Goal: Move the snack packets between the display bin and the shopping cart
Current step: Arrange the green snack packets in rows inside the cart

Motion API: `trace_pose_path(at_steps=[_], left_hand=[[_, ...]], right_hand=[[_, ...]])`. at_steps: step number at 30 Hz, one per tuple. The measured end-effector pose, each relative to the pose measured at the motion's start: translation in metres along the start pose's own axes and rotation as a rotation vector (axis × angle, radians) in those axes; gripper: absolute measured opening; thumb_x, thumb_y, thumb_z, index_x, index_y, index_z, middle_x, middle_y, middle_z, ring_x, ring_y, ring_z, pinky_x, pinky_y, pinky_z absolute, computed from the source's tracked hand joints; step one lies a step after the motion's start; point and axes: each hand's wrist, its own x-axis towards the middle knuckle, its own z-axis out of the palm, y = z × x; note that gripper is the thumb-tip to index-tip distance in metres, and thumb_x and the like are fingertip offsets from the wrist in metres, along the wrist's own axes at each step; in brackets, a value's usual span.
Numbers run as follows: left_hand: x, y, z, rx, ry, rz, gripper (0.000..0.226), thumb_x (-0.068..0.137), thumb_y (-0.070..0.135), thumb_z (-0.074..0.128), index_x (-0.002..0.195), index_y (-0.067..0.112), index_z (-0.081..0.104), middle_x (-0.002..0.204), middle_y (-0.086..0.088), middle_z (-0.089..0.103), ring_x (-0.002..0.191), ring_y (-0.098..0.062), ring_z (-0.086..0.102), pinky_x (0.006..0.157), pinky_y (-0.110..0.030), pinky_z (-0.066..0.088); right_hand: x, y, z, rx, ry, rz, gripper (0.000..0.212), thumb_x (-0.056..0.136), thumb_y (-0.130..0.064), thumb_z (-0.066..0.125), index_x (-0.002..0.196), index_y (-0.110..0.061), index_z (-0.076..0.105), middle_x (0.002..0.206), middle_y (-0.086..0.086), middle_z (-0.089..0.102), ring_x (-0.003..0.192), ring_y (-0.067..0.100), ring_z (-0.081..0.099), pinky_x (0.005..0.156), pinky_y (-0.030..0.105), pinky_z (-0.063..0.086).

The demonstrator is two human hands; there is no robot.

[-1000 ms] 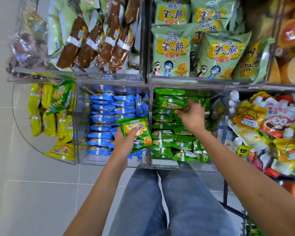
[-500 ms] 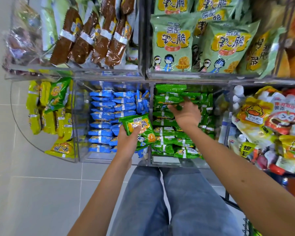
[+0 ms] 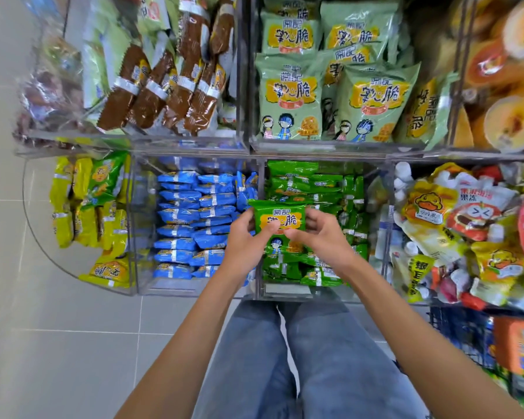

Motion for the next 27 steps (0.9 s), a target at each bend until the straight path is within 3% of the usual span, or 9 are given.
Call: trace_pose_path(at_steps=[2,5,7,11,13,16,19,22,27], left_hand=[[0.004,-0.001,0.006,0.108,0.088,0.047,0.039,0.09,0.022,0.062,0.127,0.014,0.051,0.123,0.003,0.057,0.115,-0.014,0.052,0.098,-0.027,0.042],[0.012,-0.01,0.009,0.215,0.224,0.062,0.052,0.092,0.02,0.059,0.139,0.014,0.039,0.14,-0.002,0.046,0.126,-0.018,0.044,0.105,-0.035,0.037],[0.019,-0.02,0.011,0.304,0.191,0.009,0.059,0.093,0.021,0.057,0.145,0.011,0.031,0.146,-0.006,0.041,0.132,-0.022,0.041,0.109,-0.038,0.034],[0.023,-0.038,0.02,0.421,0.1,-0.014,0.065,0.093,0.023,0.057,0.147,0.009,0.024,0.148,-0.008,0.039,0.135,-0.025,0.038,0.109,-0.037,0.033],[0.022,-0.044,0.023,0.471,0.113,0.013,0.064,0.091,0.024,0.058,0.146,0.011,0.028,0.146,-0.007,0.043,0.132,-0.026,0.042,0.106,-0.04,0.037],[0.023,-0.048,0.025,0.519,0.138,0.038,0.06,0.09,0.026,0.058,0.143,0.013,0.032,0.142,-0.006,0.047,0.127,-0.027,0.046,0.102,-0.041,0.04],[0.025,-0.049,0.025,0.521,0.144,0.03,0.062,0.09,0.027,0.059,0.144,0.013,0.031,0.142,-0.005,0.046,0.127,-0.026,0.047,0.101,-0.041,0.041],[0.026,-0.05,0.023,0.516,0.145,0.028,0.062,0.09,0.028,0.059,0.144,0.014,0.031,0.144,-0.004,0.045,0.127,-0.025,0.046,0.1,-0.038,0.041],[0.025,-0.052,0.024,0.509,0.172,0.046,0.06,0.09,0.026,0.059,0.143,0.016,0.032,0.14,-0.003,0.049,0.122,-0.025,0.05,0.094,-0.035,0.042]], right_hand=[[0.005,0.003,-0.009,-0.004,0.108,0.037,0.049,0.076,-0.007,0.074,0.119,0.003,0.053,0.113,0.014,0.064,0.104,0.024,0.062,0.093,0.036,0.05],[0.019,0.015,-0.023,-0.018,0.268,0.073,0.052,0.074,-0.002,0.074,0.121,-0.006,0.052,0.104,0.008,0.063,0.098,0.02,0.063,0.074,0.022,0.051],[0.031,0.023,-0.024,-0.05,0.328,0.092,0.054,0.073,-0.002,0.075,0.122,-0.009,0.053,0.113,0.011,0.061,0.104,0.029,0.061,0.081,0.028,0.051],[0.06,0.032,-0.006,-0.144,0.4,0.045,0.056,0.071,-0.011,0.079,0.122,-0.005,0.057,0.11,0.009,0.063,0.095,0.021,0.06,0.081,0.017,0.049],[0.072,0.034,0.004,-0.211,0.475,0.039,0.048,0.071,-0.018,0.08,0.114,-0.005,0.061,0.092,0.005,0.065,0.078,0.013,0.058,0.077,0.026,0.05],[0.076,0.043,0.013,-0.299,0.614,0.036,0.051,0.07,-0.027,0.081,0.11,-0.008,0.056,0.093,0.007,0.066,0.073,0.007,0.049,0.062,0.018,0.031],[0.075,0.051,0.018,-0.392,0.537,0.032,0.069,0.073,-0.032,0.078,0.128,-0.005,0.045,0.121,0.014,0.058,0.107,0.027,0.056,0.084,0.024,0.04],[0.079,0.051,0.016,-0.553,0.506,-0.045,0.069,0.075,-0.032,0.076,0.13,0.0,0.047,0.134,0.018,0.049,0.122,0.033,0.048,0.097,0.034,0.04],[0.071,0.051,0.012,-0.623,0.57,-0.23,0.059,0.075,-0.03,0.076,0.119,0.004,0.056,0.123,0.021,0.057,0.106,0.034,0.058,0.089,0.04,0.049]])
